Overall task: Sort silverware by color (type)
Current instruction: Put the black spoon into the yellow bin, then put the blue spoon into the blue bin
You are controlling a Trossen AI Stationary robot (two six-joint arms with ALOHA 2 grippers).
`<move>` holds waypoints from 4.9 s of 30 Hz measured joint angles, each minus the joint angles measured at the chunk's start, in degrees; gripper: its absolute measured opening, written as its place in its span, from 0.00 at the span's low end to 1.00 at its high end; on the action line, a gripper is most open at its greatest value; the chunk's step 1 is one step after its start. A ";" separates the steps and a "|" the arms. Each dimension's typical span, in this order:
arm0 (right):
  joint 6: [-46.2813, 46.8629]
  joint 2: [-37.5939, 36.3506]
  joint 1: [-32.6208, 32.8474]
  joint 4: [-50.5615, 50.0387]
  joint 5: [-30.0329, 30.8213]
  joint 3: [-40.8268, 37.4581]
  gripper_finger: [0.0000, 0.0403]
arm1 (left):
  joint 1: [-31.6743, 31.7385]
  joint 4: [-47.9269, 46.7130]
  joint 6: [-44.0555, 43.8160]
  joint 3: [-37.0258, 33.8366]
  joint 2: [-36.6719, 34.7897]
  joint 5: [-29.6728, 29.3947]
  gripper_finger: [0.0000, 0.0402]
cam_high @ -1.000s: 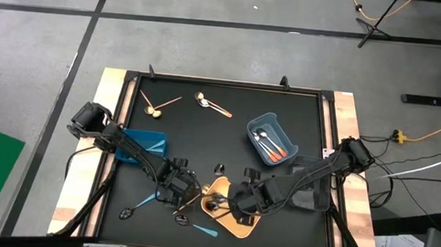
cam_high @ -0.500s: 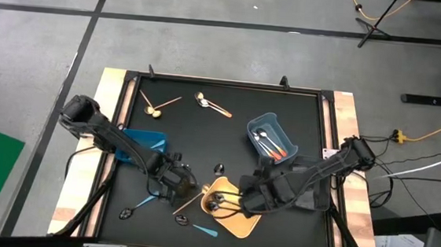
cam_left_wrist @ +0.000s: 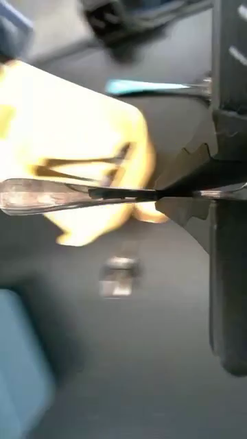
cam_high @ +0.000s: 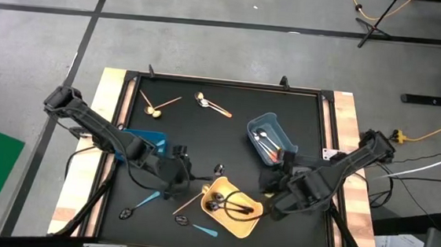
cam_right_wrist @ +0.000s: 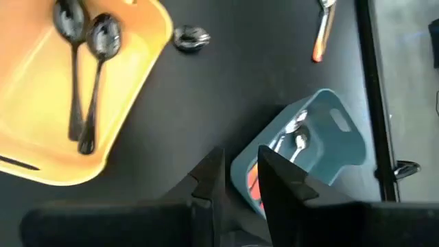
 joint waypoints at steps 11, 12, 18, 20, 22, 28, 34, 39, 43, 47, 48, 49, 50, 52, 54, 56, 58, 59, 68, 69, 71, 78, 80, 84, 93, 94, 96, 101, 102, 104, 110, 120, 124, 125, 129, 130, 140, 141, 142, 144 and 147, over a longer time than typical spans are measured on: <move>-0.41 -4.20 -2.80 0.13 2.77 -0.56 0.19 | 2.46 24.96 10.57 0.06 4.55 3.05 0.01; -0.54 -4.20 -3.10 0.13 2.72 -0.56 0.19 | 2.73 26.81 10.65 0.06 5.48 4.25 0.01; -0.76 -4.20 -5.39 0.13 2.62 -0.56 0.19 | 4.03 35.80 10.49 0.06 11.45 9.11 0.01; -0.85 -4.20 -6.15 0.13 2.63 -0.56 0.19 | 4.29 37.35 10.29 0.06 13.72 10.39 0.01; -0.96 -4.19 -6.86 0.15 2.60 -0.56 0.19 | 4.37 38.42 9.69 0.06 15.68 10.91 0.01; -2.36 -4.18 -8.07 0.74 1.71 -0.56 0.19 | 4.66 41.13 9.09 0.06 20.75 11.81 0.01; -2.78 -4.18 -7.93 1.95 1.70 -0.56 0.19 | 4.63 46.15 9.05 0.10 23.93 11.88 0.01; -2.86 -4.18 -7.92 2.81 1.70 -0.56 0.19 | 4.63 47.70 9.06 0.10 24.03 11.88 0.01; -3.71 -4.16 -7.92 3.76 1.70 -0.56 0.19 | 4.52 49.50 7.34 0.10 24.03 11.91 0.01; -3.69 -4.16 -7.92 3.79 1.70 -0.56 0.19 | 4.52 49.85 6.26 0.10 24.07 14.24 0.01; -3.69 -4.16 -7.92 3.78 1.70 -0.56 0.19 | 4.51 49.90 5.80 0.10 24.07 14.54 0.01; -3.70 -4.16 -7.92 3.78 1.70 -0.56 0.19 | 4.50 49.93 5.61 0.10 24.17 14.68 0.01; -3.69 -4.16 -7.92 3.78 1.70 -0.56 0.19 | 4.49 49.95 5.35 0.10 24.39 14.68 0.01; -3.69 -4.14 -7.92 3.78 1.70 -0.56 0.19 | 4.50 50.18 4.46 0.10 25.19 14.67 0.01; -3.69 -4.14 -7.92 3.78 1.70 -0.56 0.19 | 4.44 50.84 4.30 0.06 25.97 14.66 0.01; -3.69 -4.14 -7.92 3.80 1.70 -0.56 0.19 | 4.44 52.88 4.32 0.06 26.65 14.70 0.01; -3.70 -4.14 -7.92 3.87 1.70 -0.56 0.19 | 4.44 54.05 4.32 0.06 27.14 15.17 0.01; -3.69 -4.14 -7.92 3.98 1.70 -0.56 0.19 | 4.44 54.03 4.32 0.06 27.42 15.20 0.01; -3.70 -4.11 -7.92 4.99 1.70 -0.56 0.19 | 4.63 53.83 4.32 0.06 31.05 16.57 0.02; -3.70 -4.11 -7.92 4.98 1.68 -0.56 0.19 | 4.59 54.02 4.32 0.06 31.05 16.60 0.02; -3.70 -4.11 -7.92 5.00 1.70 -0.56 0.19 | 4.60 54.47 4.32 0.06 30.95 16.57 0.02; -3.71 -4.11 -7.92 5.02 1.67 -0.56 0.19 | 4.61 54.27 4.32 0.06 30.94 16.38 0.02; -3.69 -4.11 -7.92 5.02 1.58 -0.56 0.19 | 4.61 54.27 4.32 0.06 30.94 16.38 0.03; -3.69 -4.11 -7.92 5.02 1.19 -0.56 0.19 | 4.63 54.23 4.32 0.06 30.94 16.35 0.08; -3.70 -4.11 -7.92 5.02 1.18 -0.56 0.19 | 4.63 54.23 4.34 0.06 30.94 15.79 0.16; -3.70 -4.11 -7.92 5.02 1.19 -0.56 0.19 | 4.63 54.21 4.32 0.06 30.94 15.79 0.16; -3.70 -4.11 -7.92 5.00 1.18 -0.56 0.19 | 4.63 54.23 4.32 0.06 30.94 15.79 0.16; -3.70 -4.11 -7.92 5.00 1.19 -0.56 0.19 | 4.63 53.65 4.73 0.06 30.09 15.21 0.16; -3.69 -4.11 -7.92 5.00 1.19 -0.56 0.19 | 4.63 53.06 4.74 0.06 29.64 15.13 0.16; -3.69 -4.11 -7.92 5.01 1.19 -0.56 0.19 | 4.69 52.89 4.77 0.06 28.98 15.04 0.16; -3.69 -4.11 -7.90 5.01 1.19 -0.56 0.19 | 4.74 47.98 7.32 0.06 24.17 14.03 0.16; -3.69 -4.11 -7.90 5.07 1.19 -0.56 0.19 | 9.23 28.24 8.42 0.06 8.87 11.07 0.16; -3.69 -4.11 -7.92 5.34 1.21 -0.56 0.19 | 12.19 19.79 8.37 0.06 3.08 9.49 0.16; -3.69 -4.11 -7.89 5.60 1.21 -0.56 0.19 | 12.96 18.25 8.37 0.06 1.79 9.54 0.16; -3.76 -4.11 -7.92 7.52 2.14 -0.56 0.19 | 14.86 12.78 8.32 0.06 -2.51 9.55 0.16; -3.87 -4.09 -7.92 8.10 2.59 -0.56 0.19 | 15.16 11.43 8.34 0.06 -3.50 9.55 0.16; -5.18 -4.09 -8.02 9.64 3.23 -0.54 0.19 | 15.07 -1.53 4.46 0.08 -10.64 10.14 0.16; -5.19 -4.09 -8.02 9.67 3.21 -0.54 0.19 | 14.48 -3.26 3.06 0.08 -10.92 10.20 0.16; -5.18 -4.09 -8.02 9.73 3.23 -0.54 0.19 | 13.76 -5.69 1.41 0.08 -11.20 10.34 0.16; -5.18 -4.09 -8.02 9.74 3.20 -0.54 0.19 | 11.94 -10.31 -2.84 0.08 -11.29 10.81 0.16; -5.18 -4.09 -8.02 9.74 3.20 -0.54 0.19 | 8.46 -18.26 -11.07 0.08 -11.26 13.18 0.16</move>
